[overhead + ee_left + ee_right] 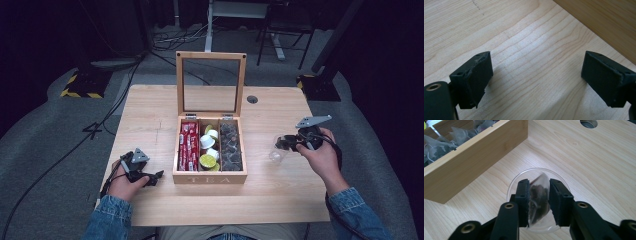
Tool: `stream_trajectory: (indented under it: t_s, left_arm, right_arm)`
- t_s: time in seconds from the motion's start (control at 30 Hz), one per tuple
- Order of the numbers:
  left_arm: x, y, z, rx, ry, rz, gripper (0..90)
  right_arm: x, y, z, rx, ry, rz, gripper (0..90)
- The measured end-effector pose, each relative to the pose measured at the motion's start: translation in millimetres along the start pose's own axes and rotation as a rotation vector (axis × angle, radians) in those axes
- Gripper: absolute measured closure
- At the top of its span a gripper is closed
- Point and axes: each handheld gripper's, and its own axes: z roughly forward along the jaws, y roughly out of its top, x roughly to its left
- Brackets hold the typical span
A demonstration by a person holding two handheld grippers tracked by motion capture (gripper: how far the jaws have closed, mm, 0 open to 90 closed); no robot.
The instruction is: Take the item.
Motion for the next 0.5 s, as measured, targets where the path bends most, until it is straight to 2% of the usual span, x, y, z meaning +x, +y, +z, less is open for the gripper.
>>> stream_trajectory:
  t_s: [0.23,0.5]
  left_arm:
    - [0.1,1.0,1.0,-0.001,0.001,0.0,10.5]
    - [0.3,1.8,1.6,0.0,0.001,-0.003,10.4]
  right_arm:
    - [-0.1,-0.7,-1.0,-0.029,0.007,0.021,57.9]
    - [-1.0,5.5,-1.9,-0.107,0.01,0.057,44.4]
